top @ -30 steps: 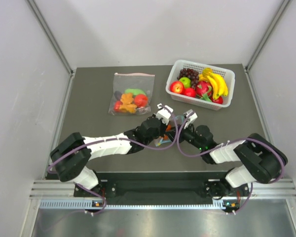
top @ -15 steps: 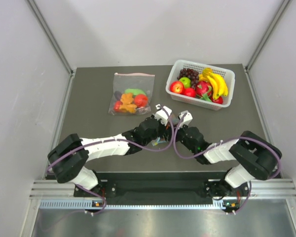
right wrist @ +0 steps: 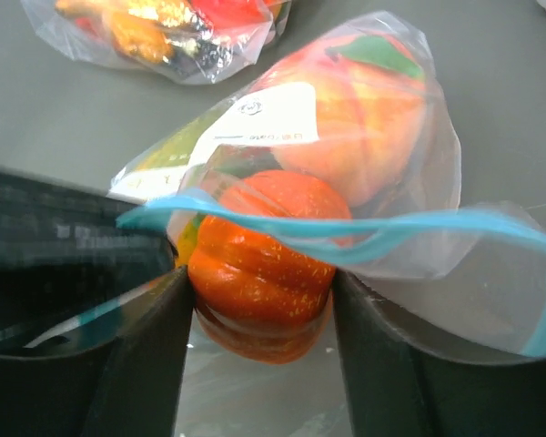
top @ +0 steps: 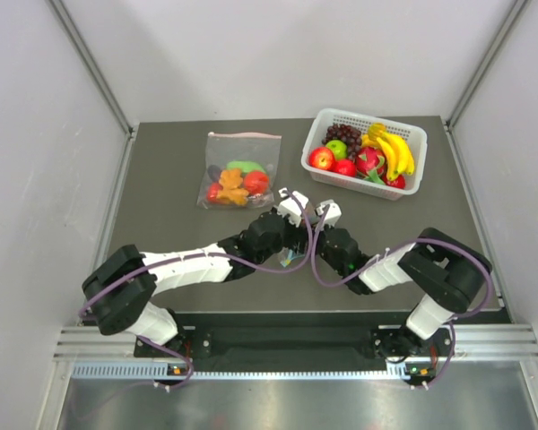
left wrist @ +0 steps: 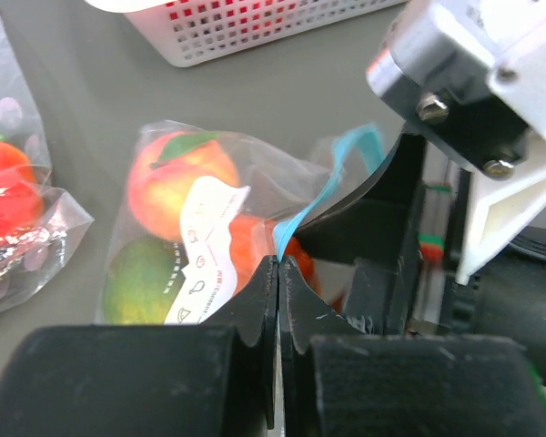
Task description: Open the zip-top bag and remove the fake food
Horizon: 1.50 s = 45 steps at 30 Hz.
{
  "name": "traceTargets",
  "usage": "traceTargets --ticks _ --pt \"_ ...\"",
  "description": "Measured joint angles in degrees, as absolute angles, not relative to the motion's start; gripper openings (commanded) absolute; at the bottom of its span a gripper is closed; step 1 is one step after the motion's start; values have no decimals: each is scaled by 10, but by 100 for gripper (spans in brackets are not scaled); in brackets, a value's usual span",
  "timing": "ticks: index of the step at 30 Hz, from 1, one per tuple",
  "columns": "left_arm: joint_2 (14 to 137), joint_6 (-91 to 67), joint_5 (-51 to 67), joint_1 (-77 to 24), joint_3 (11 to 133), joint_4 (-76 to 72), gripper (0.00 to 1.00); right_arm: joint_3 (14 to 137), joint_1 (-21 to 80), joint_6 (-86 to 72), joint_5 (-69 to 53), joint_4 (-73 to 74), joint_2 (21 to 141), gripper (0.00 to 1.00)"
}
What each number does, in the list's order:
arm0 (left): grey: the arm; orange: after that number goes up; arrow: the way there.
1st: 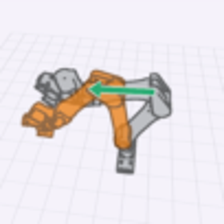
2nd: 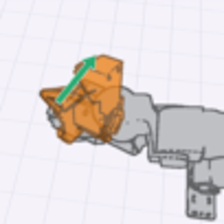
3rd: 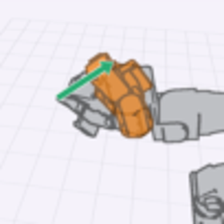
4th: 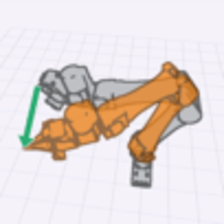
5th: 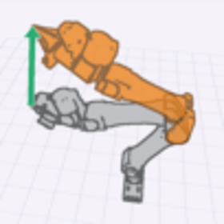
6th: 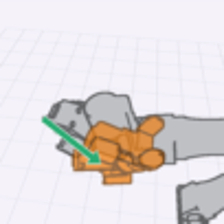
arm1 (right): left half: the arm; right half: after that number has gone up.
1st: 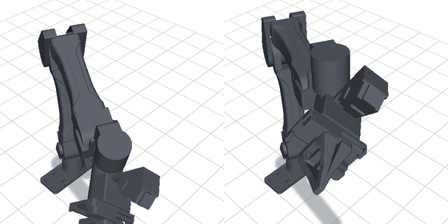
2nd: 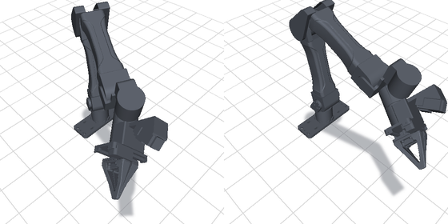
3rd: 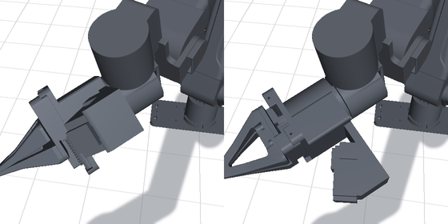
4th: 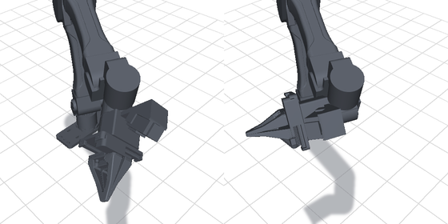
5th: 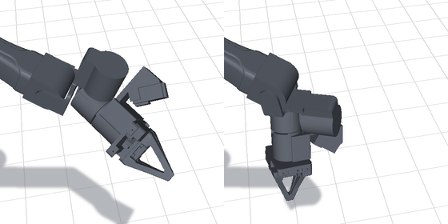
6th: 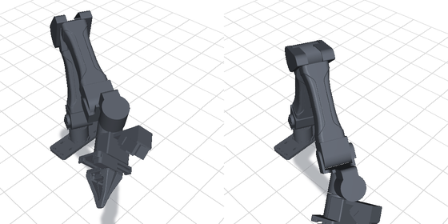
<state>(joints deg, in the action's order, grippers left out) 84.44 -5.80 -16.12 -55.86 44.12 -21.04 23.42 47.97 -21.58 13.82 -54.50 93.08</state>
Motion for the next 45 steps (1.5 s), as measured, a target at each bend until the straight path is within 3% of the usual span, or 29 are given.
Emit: traceTargets --ticks 3,6,18,45 --pt "844 -60 -157 -560 441 -210 0 238 482 -212 145 -546 936 22" --pt "845 -59 -159 -559 441 -211 0 240 483 -211 150 -549 939 10" --pt "880 -54 -159 -556 453 -216 0 182 483 -202 182 -547 861 2" --pt "954 -48 -110 -489 516 -219 0 93 482 -147 193 -555 682 3"
